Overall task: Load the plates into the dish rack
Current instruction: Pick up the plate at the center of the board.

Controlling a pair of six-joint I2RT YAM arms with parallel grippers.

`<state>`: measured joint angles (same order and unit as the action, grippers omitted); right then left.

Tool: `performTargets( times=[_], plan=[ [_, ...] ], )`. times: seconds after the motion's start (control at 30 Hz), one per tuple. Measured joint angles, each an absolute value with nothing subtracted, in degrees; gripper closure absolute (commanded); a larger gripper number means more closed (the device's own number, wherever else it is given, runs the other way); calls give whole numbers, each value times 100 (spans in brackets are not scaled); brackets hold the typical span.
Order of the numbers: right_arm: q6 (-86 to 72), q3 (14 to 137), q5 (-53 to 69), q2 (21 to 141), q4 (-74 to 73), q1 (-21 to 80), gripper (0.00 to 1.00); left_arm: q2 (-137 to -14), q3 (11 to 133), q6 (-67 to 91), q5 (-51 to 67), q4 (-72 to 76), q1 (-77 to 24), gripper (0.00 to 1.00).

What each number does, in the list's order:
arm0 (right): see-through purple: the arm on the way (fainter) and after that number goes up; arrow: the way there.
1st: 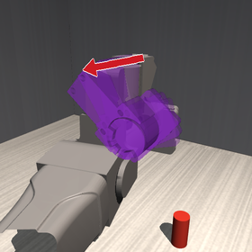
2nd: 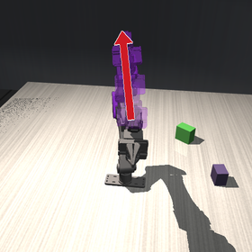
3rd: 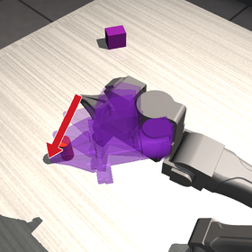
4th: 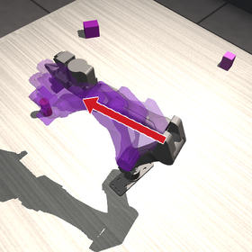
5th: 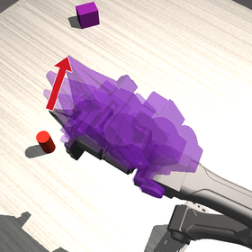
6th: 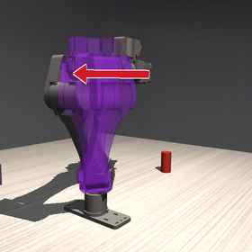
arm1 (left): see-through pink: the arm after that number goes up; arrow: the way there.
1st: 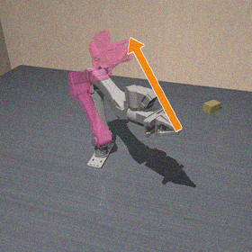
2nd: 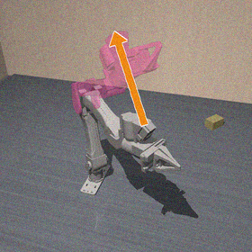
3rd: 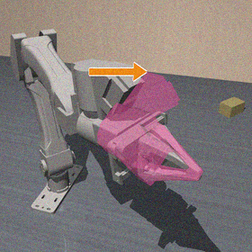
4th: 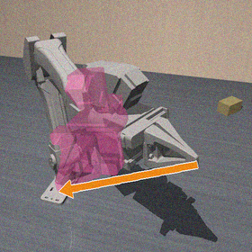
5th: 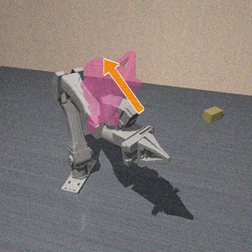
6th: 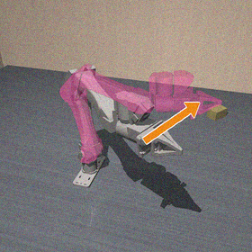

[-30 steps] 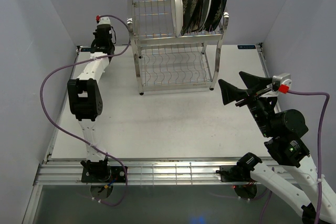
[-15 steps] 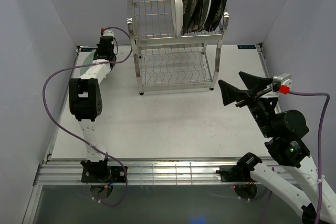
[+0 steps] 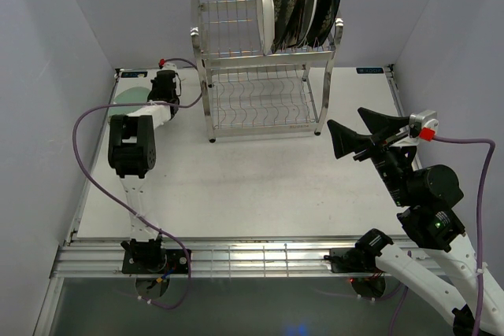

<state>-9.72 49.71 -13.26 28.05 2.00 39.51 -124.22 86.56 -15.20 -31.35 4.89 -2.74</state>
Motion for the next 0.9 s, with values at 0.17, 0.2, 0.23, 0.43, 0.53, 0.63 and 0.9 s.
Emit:
performTargets(
  times=[0.17,0.2,0.23,0.43,0.53,0.63,0.9],
  plan=[
    [-989,4971,-1308,2803,200,3951,2,-12728,8527,-1588,-3218,578,-303,100],
    [-991,4971,-1306,2797,200,3951,2,-12798,8519,-1608,-3242,591,-309,100],
    [-993,4971,-1306,2786,198,3951,2,-12864,8519,-1664,-3297,648,-320,100],
    [-996,4971,-1306,2724,202,3951,2,-12923,8521,-1848,-3516,808,-349,86],
    [-996,4971,-1293,2724,202,3951,2,-12958,8523,-1959,-3610,847,-357,67],
    [-996,4971,-1288,2718,202,3951,2,-13030,8521,-2071,-3719,838,-360,56],
    [-1007,4971,-1262,2676,202,3951,2,-13056,8521,-2163,-3929,923,-360,48]
  ],
)
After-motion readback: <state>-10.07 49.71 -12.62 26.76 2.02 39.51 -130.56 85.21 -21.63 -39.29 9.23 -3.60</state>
